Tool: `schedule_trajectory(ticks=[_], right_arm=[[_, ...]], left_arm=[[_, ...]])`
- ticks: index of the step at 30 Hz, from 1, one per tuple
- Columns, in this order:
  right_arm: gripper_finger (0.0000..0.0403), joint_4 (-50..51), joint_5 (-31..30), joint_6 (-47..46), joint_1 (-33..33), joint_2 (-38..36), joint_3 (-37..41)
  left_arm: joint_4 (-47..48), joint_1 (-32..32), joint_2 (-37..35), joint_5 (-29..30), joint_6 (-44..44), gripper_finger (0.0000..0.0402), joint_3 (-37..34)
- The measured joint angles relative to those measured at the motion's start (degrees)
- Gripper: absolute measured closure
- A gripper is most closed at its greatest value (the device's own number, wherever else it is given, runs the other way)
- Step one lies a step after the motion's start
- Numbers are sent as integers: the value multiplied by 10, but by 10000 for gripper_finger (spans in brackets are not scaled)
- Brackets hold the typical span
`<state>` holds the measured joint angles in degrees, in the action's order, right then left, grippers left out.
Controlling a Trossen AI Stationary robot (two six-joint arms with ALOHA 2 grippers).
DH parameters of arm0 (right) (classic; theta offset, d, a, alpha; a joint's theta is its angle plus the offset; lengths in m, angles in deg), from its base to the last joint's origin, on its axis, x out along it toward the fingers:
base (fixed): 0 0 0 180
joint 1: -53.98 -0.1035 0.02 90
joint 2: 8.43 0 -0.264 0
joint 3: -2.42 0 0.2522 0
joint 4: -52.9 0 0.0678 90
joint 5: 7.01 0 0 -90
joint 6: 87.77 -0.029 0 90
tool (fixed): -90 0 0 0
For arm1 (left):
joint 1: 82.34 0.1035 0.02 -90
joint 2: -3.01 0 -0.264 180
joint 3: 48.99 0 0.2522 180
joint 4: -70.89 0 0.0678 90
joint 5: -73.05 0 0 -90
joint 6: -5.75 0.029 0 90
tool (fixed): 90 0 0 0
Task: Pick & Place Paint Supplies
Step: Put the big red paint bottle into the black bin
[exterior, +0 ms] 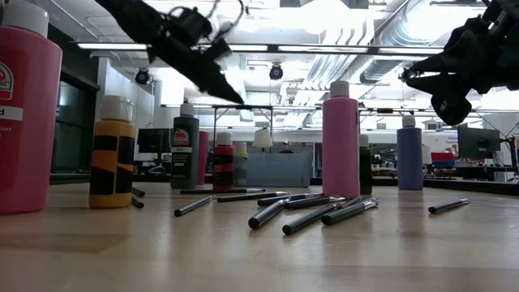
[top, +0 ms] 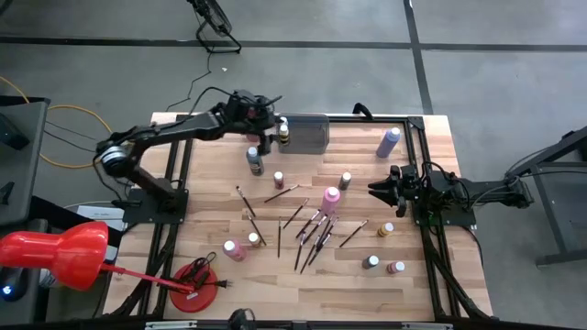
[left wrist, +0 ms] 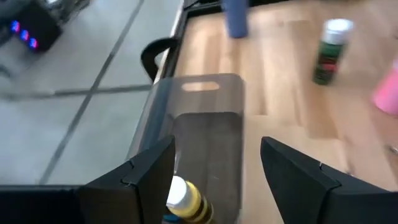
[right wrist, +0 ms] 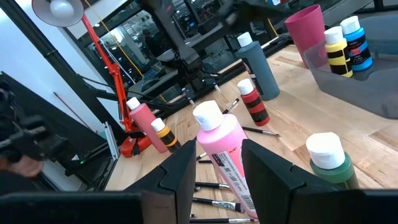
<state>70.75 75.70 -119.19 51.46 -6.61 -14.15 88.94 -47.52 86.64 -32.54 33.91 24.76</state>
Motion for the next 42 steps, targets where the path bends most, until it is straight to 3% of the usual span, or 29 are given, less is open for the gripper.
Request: schedule_trajectory(ticks=[6, 12, 25, 28, 34, 38, 42], right_arm=[[279, 0, 0, 0, 0, 0, 0], [279, 0, 0, 0, 0, 0, 0], [279, 0, 0, 0, 0, 0, 0], [279, 0, 0, 0, 0, 0, 0], [279, 0, 0, 0, 0, 0, 0], [279, 0, 0, 0, 0, 0, 0], [279, 0, 0, 0, 0, 0, 0]], left_arm=[[123, 0, -97, -7, 77, 171, 0], [212, 0, -169, -42, 91, 171, -19], [153, 1, -283, -75, 58, 171, -192], [154, 0, -315, -117, 58, 171, -204], [167, -8, -393, -259, 57, 171, -216], [216, -54, -441, -322, 28, 171, -233], [238, -140, -478, -333, 1, 171, -262]])
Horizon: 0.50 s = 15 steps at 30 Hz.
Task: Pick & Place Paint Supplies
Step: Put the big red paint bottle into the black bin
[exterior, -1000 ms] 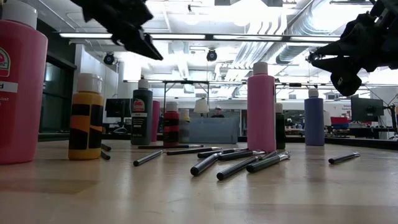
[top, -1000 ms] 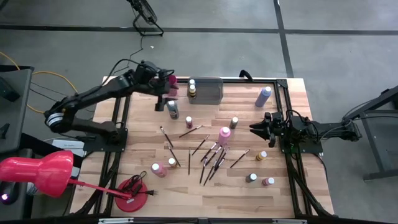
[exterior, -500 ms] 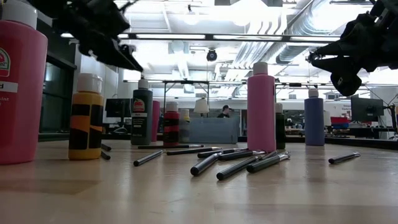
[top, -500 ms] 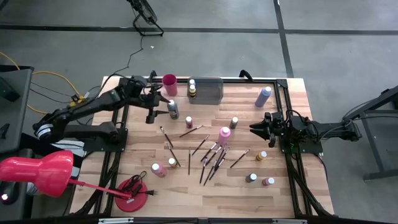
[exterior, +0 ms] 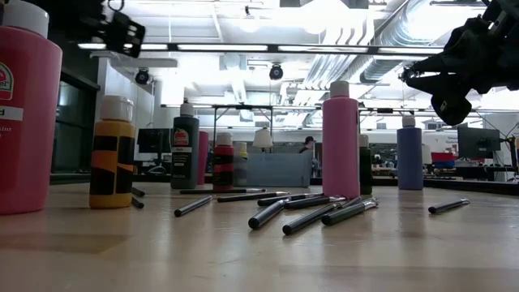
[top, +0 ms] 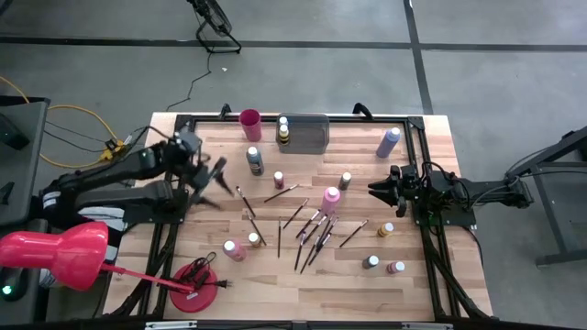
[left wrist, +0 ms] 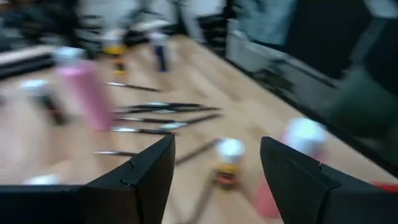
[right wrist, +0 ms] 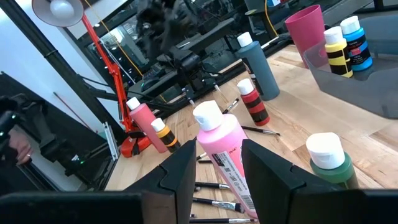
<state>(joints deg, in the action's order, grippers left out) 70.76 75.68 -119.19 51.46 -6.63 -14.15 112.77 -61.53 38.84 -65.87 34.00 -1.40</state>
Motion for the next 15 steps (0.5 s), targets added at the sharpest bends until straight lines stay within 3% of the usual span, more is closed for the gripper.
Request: schedule_trajectory(ticks=[7, 15], right_arm=[[279, 0, 0, 0, 0, 0, 0], [279, 0, 0, 0, 0, 0, 0]], left_arm=[[-10, -156, -15, 26, -18, 171, -56], [-151, -298, 41, 106, -92, 171, -94]])
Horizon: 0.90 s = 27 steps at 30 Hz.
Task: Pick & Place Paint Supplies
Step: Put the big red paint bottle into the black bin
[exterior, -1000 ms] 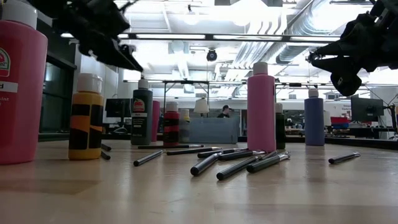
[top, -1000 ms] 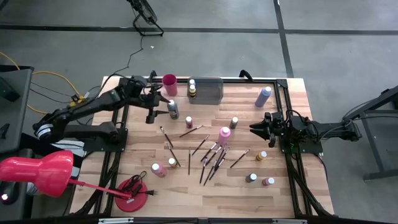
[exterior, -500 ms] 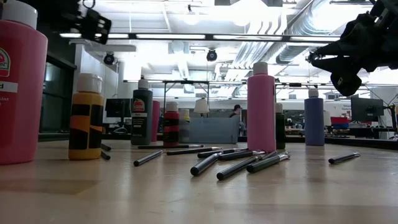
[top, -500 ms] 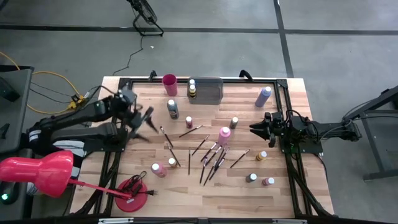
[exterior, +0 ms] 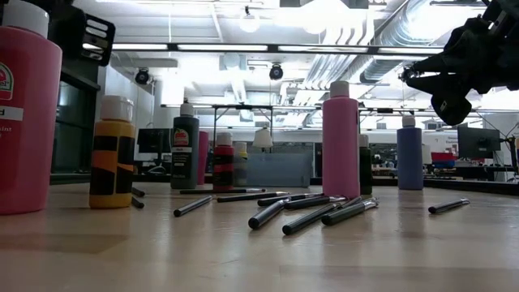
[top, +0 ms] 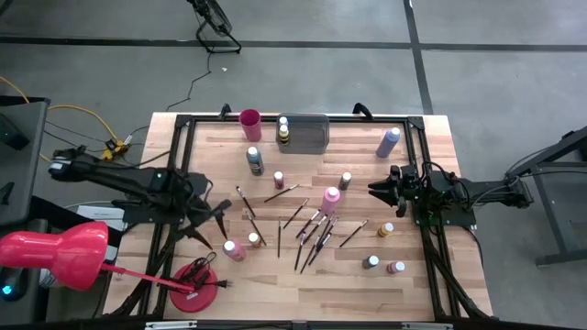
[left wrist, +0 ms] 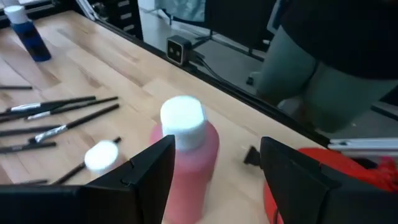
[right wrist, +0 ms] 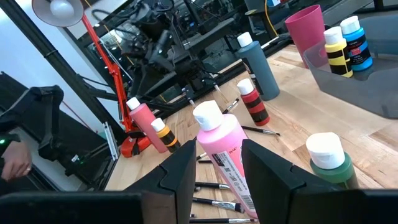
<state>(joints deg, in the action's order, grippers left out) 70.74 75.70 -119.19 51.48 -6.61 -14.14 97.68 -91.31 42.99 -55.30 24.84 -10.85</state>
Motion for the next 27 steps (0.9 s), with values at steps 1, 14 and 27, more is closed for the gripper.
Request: schedule_trajectory(ticks=[1, 14, 27], right_arm=[[279, 0, 0, 0, 0, 0, 0], [279, 0, 0, 0, 0, 0, 0], [279, 0, 0, 0, 0, 0, 0]], left_arm=[[-21, -10, 10, 10, -7, 171, -3], [-107, -31, 76, 46, -31, 171, -7], [-208, -31, 151, 37, -57, 171, -6]])
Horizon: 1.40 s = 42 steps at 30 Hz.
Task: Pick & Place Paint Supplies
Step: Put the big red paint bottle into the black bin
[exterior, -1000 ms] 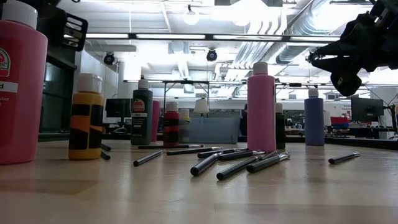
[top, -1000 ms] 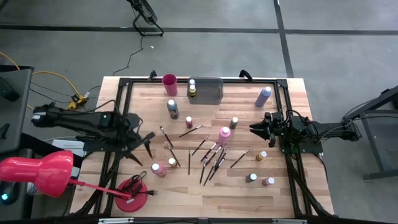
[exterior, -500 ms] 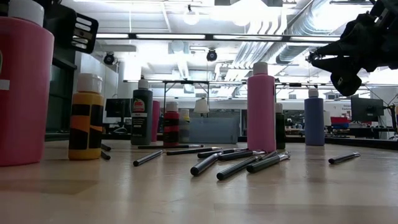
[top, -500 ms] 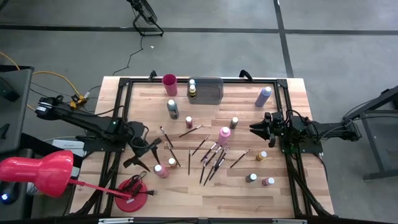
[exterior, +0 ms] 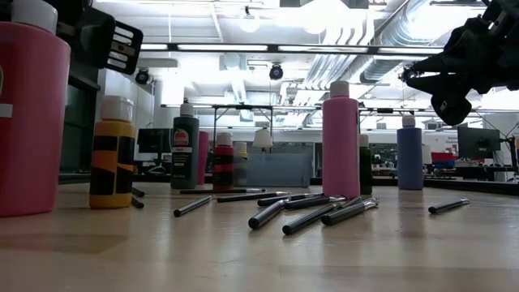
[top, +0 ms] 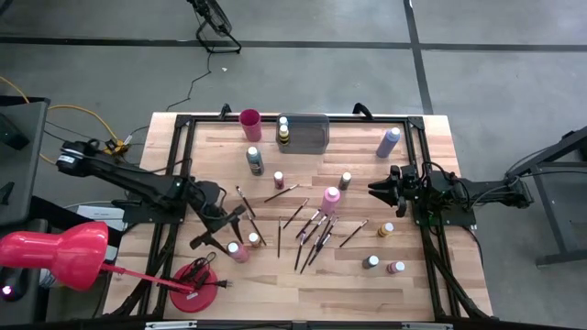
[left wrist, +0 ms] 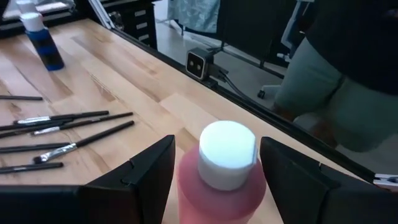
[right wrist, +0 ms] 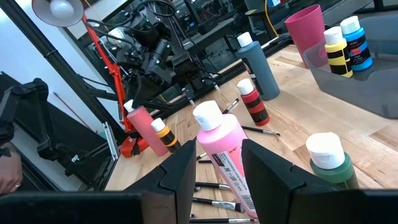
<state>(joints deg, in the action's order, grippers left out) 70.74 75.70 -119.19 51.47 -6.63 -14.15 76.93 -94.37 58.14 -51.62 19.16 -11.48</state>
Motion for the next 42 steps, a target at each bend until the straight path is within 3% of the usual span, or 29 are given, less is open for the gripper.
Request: schedule_trajectory(ticks=[8, 17, 29, 34, 42], right_arm=[[279, 0, 0, 0, 0, 0, 0], [279, 0, 0, 0, 0, 0, 0], [279, 0, 0, 0, 0, 0, 0], [279, 0, 0, 0, 0, 0, 0], [279, 0, 0, 0, 0, 0, 0]], left_arm=[[-39, 0, 25, -30, -6, 182, 0], [-45, 0, 25, -35, -2, 286, 0], [-32, 7, 11, -38, -28, 287, 25], [60, 45, -9, -66, -66, 287, 76], [238, 117, -33, -71, -41, 287, 202]])
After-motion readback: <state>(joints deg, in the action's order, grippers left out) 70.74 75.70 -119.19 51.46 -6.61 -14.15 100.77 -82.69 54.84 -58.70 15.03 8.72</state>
